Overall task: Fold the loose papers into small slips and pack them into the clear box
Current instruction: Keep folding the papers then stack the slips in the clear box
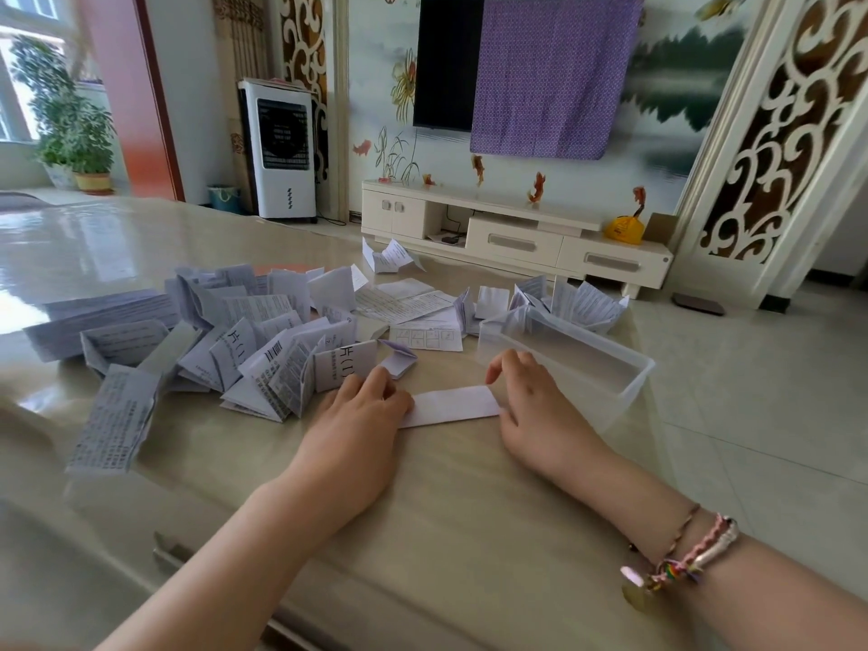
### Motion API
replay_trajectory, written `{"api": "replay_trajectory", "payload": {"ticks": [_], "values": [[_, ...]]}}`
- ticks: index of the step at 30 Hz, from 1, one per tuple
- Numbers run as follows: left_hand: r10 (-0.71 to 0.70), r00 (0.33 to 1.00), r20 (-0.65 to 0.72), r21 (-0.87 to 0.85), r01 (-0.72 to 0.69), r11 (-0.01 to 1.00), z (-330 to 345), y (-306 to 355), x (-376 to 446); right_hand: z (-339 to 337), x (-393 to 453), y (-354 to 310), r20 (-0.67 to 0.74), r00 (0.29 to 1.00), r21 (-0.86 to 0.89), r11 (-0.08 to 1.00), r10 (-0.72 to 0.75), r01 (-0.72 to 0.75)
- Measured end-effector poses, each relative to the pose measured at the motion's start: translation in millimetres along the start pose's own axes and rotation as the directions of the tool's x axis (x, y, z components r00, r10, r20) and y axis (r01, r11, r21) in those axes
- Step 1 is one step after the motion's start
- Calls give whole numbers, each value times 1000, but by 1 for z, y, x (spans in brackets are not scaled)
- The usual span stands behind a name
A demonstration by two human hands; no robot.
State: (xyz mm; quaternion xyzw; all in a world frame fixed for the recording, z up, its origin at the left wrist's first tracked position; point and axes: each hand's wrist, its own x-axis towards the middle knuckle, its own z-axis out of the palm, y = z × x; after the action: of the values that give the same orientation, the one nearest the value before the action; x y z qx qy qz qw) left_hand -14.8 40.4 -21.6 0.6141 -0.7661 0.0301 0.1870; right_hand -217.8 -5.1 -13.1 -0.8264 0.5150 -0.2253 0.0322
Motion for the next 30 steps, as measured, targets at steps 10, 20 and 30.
{"api": "replay_trajectory", "payload": {"ticks": [10,20,30], "values": [[7,998,63,11,-8,1000,-6,2,7,-29,21,5,410,878,-128,938,-245,322],[76,997,31,-13,-76,997,-7,-1,13,-17,29,0,201,830,-449,704,-521,550],[104,990,98,-460,-47,887,-8,-9,11,-25,-2,-14,87,897,104,900,-433,424]]}}
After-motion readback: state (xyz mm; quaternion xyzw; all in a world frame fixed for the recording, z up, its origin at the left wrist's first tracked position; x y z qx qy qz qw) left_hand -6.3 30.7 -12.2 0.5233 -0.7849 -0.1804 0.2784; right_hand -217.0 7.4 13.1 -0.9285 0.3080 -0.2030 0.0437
